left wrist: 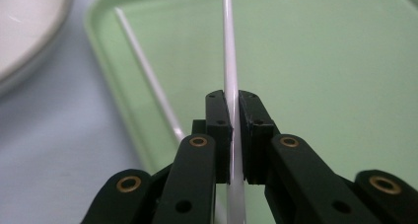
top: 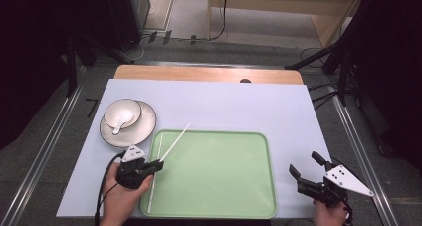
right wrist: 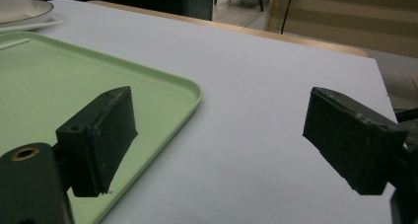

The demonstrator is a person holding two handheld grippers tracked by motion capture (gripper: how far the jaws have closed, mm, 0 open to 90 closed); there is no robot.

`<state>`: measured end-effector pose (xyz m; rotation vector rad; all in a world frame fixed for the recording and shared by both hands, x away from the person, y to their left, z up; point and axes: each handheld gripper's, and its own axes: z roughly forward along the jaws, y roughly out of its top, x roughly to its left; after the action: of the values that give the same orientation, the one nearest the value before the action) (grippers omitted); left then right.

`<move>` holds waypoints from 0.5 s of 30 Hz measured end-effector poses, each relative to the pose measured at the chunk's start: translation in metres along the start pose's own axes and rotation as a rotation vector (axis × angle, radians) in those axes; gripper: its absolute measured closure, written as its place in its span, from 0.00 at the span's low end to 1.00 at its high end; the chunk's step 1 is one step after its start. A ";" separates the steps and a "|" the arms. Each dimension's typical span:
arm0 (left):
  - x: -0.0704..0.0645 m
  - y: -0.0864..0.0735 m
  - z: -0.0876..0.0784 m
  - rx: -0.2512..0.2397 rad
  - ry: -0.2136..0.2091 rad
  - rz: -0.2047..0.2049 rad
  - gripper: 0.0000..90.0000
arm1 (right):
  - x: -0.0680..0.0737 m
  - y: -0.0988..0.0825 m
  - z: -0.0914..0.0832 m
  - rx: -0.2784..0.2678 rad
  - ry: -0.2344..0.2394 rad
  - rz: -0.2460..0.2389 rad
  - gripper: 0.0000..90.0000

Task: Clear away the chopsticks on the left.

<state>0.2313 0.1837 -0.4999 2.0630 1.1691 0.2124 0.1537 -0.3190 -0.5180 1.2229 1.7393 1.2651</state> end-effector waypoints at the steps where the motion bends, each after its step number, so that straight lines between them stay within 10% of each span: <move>1: -0.005 -0.001 0.004 0.008 -0.005 0.006 0.94 | 0.000 0.000 0.000 0.001 0.001 0.002 0.15; 15: -0.028 -0.009 0.026 0.051 -0.004 -0.013 0.92 | -0.003 -0.001 -0.001 -0.002 0.002 0.007 0.15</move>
<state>0.2215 0.1505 -0.5184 2.0987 1.1968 0.1732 0.1539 -0.3224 -0.5189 1.2274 1.7361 1.2724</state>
